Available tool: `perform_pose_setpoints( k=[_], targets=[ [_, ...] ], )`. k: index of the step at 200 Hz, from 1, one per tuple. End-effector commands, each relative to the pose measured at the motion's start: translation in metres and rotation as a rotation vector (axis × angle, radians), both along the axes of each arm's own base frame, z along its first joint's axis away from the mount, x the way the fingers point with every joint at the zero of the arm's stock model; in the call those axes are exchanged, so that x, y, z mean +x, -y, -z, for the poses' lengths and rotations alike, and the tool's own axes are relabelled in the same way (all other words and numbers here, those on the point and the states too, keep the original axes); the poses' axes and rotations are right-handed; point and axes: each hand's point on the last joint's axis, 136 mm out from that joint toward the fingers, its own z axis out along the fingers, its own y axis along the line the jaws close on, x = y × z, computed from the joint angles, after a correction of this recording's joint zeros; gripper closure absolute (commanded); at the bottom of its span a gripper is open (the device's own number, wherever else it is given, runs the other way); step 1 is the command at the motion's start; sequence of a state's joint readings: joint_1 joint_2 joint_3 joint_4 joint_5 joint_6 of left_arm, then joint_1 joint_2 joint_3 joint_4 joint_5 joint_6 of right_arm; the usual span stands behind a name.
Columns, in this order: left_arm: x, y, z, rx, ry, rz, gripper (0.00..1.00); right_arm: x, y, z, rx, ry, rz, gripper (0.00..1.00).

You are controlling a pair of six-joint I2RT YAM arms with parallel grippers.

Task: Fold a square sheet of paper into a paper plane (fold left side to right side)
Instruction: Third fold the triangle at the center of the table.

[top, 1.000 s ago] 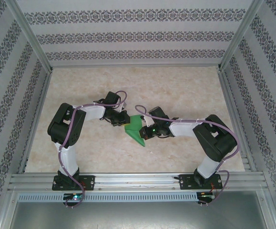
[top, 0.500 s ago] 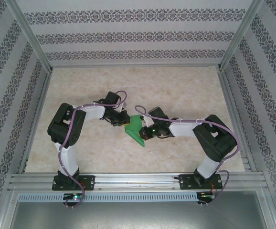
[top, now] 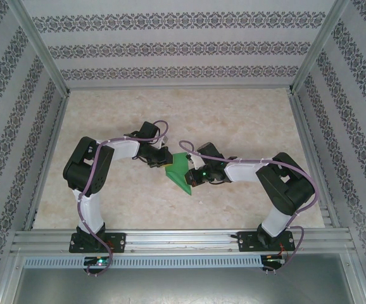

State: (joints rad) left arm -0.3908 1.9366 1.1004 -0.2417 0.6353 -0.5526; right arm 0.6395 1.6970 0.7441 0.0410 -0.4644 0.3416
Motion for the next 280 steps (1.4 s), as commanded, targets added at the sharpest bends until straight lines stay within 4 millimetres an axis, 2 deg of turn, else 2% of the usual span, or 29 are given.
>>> perform_pose_setpoints(
  k=[1, 96, 179, 206, 239, 280],
  targets=[
    [-0.023, -0.016, 0.031, 0.120, -0.088, 0.005, 0.86, -0.001, -0.004, -0.001, -0.003, 0.011, -0.023, 1.00],
    [-0.023, -0.016, 0.031, 0.118, -0.090, 0.005, 0.86, 0.002, -0.008, -0.005, 0.005, 0.018, -0.027, 1.00],
    [-0.023, -0.015, 0.029, 0.111, -0.085, 0.002, 0.85, 0.000, -0.005, 0.008, -0.020, -0.008, -0.023, 1.00],
    [-0.021, -0.015, 0.024, 0.107, -0.072, 0.000, 0.82, -0.004, -0.001, 0.014, -0.038, -0.024, -0.023, 1.00],
    [-0.011, -0.011, 0.006, 0.081, -0.011, -0.010, 0.76, -0.010, 0.005, 0.020, -0.062, -0.037, -0.024, 1.00],
    [0.000, -0.012, -0.036, 0.059, 0.120, -0.031, 0.76, -0.013, 0.006, 0.024, -0.068, -0.056, -0.027, 1.00]
  ],
)
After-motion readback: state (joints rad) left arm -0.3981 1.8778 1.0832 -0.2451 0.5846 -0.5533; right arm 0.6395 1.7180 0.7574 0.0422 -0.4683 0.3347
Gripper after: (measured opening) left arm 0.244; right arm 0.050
